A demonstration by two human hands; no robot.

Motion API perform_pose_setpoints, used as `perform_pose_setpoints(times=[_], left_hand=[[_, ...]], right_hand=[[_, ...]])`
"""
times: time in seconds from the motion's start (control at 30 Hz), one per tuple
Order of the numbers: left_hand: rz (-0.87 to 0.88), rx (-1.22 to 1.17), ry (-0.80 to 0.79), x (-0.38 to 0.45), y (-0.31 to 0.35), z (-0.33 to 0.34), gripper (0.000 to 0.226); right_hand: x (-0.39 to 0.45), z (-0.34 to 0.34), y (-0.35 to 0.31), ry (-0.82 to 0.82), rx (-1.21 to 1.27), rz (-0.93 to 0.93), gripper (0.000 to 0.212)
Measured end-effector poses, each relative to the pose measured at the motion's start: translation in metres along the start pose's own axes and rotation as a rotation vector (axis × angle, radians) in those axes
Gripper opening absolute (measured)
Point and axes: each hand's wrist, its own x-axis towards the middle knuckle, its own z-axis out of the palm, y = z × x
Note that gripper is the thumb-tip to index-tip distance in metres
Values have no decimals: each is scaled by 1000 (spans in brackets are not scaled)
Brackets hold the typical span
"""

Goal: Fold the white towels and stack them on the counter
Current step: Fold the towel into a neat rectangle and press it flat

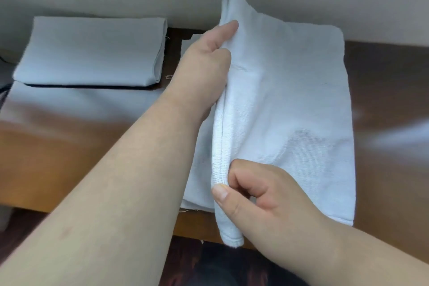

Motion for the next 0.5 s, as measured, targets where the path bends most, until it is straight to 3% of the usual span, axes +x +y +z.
perform_pose_setpoints(times=[0.2,0.43,0.5], left_hand=[[-149,-61,80,24,-47,-54,57],[-100,302,9,39,-65,-72,57],[-49,422,-10,40,-67,-73,56]], right_hand=[[47,46,9,-64,-12,118,39],[78,79,22,-44,-409,193,45],[87,77,17,-126,-426,236,42]])
